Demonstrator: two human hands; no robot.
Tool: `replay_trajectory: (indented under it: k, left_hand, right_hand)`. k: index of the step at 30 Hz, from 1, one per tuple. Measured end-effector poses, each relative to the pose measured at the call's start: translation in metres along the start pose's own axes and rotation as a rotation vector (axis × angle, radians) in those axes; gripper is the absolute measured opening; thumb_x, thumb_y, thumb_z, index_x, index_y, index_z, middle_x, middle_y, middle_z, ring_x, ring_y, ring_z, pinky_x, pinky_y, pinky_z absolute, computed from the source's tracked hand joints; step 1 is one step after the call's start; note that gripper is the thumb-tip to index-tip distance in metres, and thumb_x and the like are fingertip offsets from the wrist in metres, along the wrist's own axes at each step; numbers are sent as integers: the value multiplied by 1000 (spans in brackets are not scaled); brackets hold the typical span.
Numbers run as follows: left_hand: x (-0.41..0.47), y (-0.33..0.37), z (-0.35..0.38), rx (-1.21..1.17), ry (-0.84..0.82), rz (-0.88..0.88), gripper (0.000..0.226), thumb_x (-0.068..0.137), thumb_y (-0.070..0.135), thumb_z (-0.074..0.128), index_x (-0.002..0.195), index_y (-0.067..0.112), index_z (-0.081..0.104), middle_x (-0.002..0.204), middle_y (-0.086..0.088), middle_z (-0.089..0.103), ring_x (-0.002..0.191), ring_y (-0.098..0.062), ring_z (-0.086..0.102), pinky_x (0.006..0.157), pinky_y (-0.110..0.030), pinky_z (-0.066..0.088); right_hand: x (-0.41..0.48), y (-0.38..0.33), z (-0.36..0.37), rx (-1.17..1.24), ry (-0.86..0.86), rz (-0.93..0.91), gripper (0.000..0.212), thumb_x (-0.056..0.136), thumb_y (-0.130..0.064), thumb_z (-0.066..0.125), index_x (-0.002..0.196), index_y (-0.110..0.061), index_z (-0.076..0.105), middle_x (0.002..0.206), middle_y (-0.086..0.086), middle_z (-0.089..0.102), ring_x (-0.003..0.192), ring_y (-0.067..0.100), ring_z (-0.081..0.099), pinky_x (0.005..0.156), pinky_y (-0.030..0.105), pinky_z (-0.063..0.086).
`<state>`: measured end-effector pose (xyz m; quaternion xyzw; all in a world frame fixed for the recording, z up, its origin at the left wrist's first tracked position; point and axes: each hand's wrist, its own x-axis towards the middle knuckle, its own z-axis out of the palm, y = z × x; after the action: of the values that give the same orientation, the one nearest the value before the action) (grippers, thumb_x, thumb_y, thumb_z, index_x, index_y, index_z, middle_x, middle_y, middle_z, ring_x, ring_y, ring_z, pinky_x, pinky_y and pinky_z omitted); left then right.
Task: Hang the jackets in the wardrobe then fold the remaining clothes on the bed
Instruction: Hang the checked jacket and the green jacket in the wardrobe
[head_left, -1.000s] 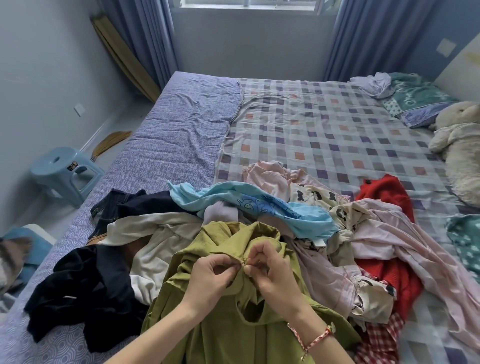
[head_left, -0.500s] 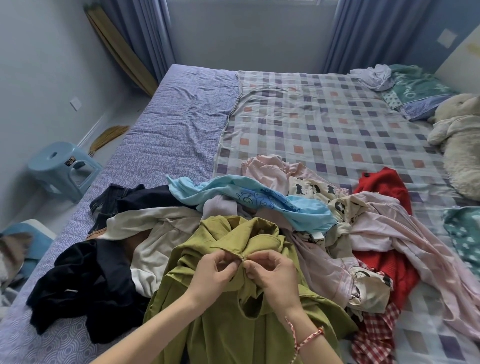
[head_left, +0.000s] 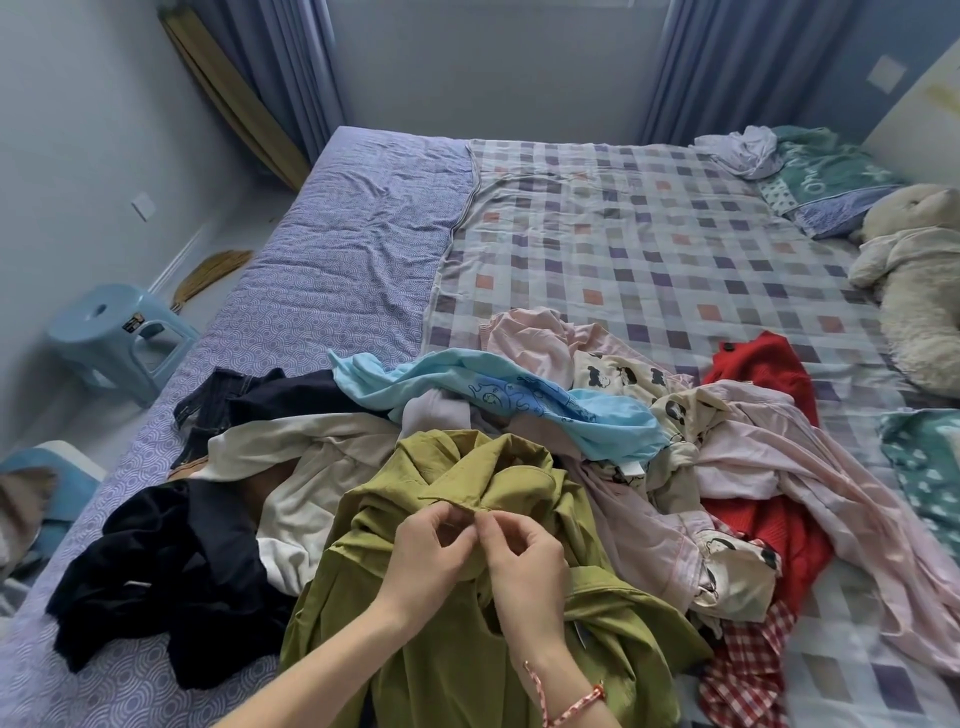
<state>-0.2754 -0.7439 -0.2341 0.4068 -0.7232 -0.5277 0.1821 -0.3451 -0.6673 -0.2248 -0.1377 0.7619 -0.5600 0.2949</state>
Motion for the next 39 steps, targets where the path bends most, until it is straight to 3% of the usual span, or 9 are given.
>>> replay_trajectory:
  k: [4, 8, 16, 19, 25, 31, 36, 39]
  left_hand:
    - [-1, -2, 3, 160, 73, 118, 19, 82, 1, 64, 76, 19, 63, 76, 4, 65, 72, -6, 61, 65, -12, 47]
    - [-2, 0, 6, 154, 139, 135, 12, 81, 2, 67, 82, 14, 67, 80, 5, 65, 80, -1, 62, 66, -9, 49]
    - [0, 8, 5, 400, 105, 166, 5, 85, 9, 60, 88, 11, 64, 81, 5, 57, 71, -3, 52, 64, -6, 42]
    - [0, 6, 5, 419, 98, 185, 8, 86, 6, 59, 90, 7, 65, 80, 6, 54, 66, 3, 47, 64, -1, 39]
    - [1, -4, 10, 428, 81, 239, 8, 83, 1, 62, 89, 3, 68, 86, -4, 65, 72, -4, 53, 69, 0, 40]
    - [6, -5, 9, 397, 92, 279, 9, 83, -1, 61, 87, 5, 68, 83, 2, 61, 72, -3, 53, 71, 0, 39]
    - [7, -1, 6, 470, 13, 310, 11, 87, 6, 59, 96, 7, 65, 93, -2, 61, 77, -5, 52, 72, -1, 38]
    - [8, 7, 5, 656, -77, 230, 16, 93, 17, 49, 107, 12, 56, 102, -2, 56, 83, -12, 54, 70, -12, 39]
  right_hand:
    - [4, -2, 2, -24, 7, -18, 5, 84, -23, 69, 84, -26, 65, 80, -12, 66, 76, 1, 62, 60, 5, 46]
    - [9, -2, 4, -99, 15, -49, 24, 90, -17, 60, 73, -33, 58, 75, -15, 63, 76, 2, 61, 61, 8, 46]
    - [15, 4, -1, -171, -136, -150, 18, 90, -9, 58, 86, -25, 64, 80, -13, 65, 78, 1, 62, 68, 7, 48]
    - [19, 8, -2, -161, -176, -94, 10, 90, -14, 60, 88, -21, 66, 82, -10, 67, 79, 3, 63, 69, 12, 51]
    - [18, 3, 5, -124, -16, 12, 9, 87, -15, 63, 80, -20, 61, 76, -8, 63, 71, 2, 58, 55, 6, 44]
    - [23, 7, 6, 73, 69, 112, 16, 78, -3, 66, 77, -16, 57, 74, -2, 60, 68, 9, 55, 59, 15, 45]
    - [26, 13, -1, 157, -39, 65, 23, 78, 8, 62, 83, -13, 53, 75, 3, 57, 68, 9, 54, 59, 15, 48]
    - [26, 15, -5, -6, -153, -84, 23, 81, 4, 62, 86, -17, 53, 79, 1, 60, 70, 5, 58, 65, 15, 49]
